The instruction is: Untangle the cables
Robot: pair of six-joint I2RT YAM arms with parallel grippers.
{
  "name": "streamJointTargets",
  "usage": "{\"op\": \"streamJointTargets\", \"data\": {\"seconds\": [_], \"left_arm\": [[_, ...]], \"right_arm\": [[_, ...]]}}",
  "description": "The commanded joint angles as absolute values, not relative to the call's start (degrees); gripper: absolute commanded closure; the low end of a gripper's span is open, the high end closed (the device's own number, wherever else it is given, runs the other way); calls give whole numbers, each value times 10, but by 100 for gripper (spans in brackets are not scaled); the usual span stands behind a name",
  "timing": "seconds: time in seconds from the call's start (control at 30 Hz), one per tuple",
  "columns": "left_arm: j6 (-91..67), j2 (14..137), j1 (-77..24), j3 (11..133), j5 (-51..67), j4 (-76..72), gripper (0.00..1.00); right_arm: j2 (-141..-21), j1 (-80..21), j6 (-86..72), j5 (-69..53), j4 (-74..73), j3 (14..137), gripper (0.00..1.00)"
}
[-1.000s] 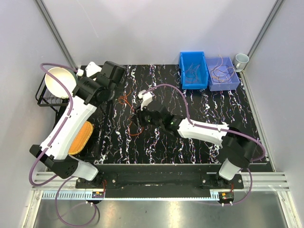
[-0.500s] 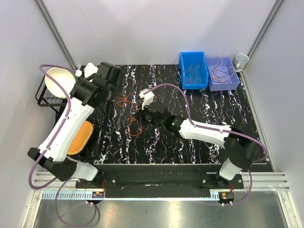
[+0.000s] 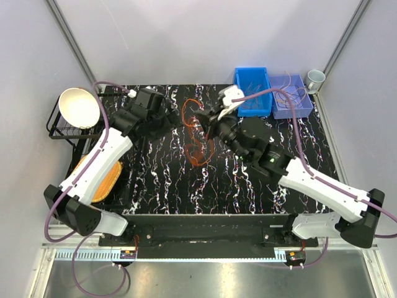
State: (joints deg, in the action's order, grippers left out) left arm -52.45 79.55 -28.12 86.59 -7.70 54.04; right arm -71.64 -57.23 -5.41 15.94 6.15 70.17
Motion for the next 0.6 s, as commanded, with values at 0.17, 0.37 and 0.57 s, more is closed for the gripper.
{"op": "streamJointTargets", "data": {"seconds": [0.17,0.37,0.57], "left_arm": [[-440,760,-279,763,45,446,2],[-404,687,-279,689,41,441,2],[-368,593,-279,644,29,472,2]], "right_arm": [[-708,-556,85,262,43,815,100],[-722,-467,72,227,30,865,100],[-772,-394,81,192,4,947,100]]}}
